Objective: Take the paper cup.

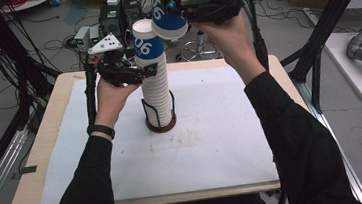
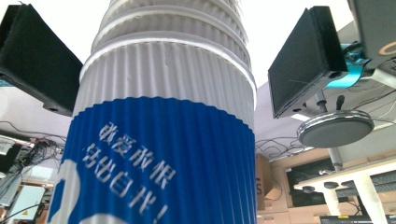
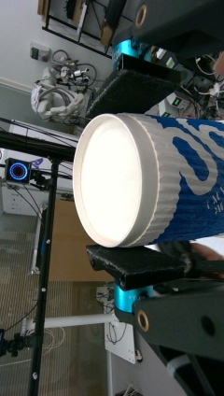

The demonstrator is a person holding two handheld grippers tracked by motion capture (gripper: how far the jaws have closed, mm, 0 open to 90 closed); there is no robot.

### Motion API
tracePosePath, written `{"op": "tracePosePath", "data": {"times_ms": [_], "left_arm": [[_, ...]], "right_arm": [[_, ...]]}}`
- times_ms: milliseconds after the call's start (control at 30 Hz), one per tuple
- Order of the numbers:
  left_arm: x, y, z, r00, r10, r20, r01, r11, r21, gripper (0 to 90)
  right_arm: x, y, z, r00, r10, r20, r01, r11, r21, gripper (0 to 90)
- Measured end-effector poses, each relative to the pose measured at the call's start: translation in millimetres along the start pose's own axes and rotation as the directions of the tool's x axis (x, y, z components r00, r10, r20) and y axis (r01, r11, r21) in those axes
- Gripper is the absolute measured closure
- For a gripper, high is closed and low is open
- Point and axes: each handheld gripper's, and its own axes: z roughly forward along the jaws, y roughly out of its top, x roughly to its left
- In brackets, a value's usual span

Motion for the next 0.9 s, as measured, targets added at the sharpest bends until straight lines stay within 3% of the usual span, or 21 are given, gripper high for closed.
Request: {"op": "tracePosePath", "data": {"times_ms": [500,900], "left_arm": [[-4.7,-0.3,-30.5,0.9989,0.004,-0.047,-0.005,0.9997,-0.024,5.8],[-26.3,-10.7,-52.0,0.9976,0.052,-0.046,-0.052,0.9986,-0.006,5.9]], "right_arm": [[-14.7,-33.2,-48.8,0.9985,0.049,0.022,-0.05,0.999,0.021,30.4],[-14.8,-73.9,-79.8,0.9959,0.079,0.045,-0.082,0.995,0.064,30.4]]}}
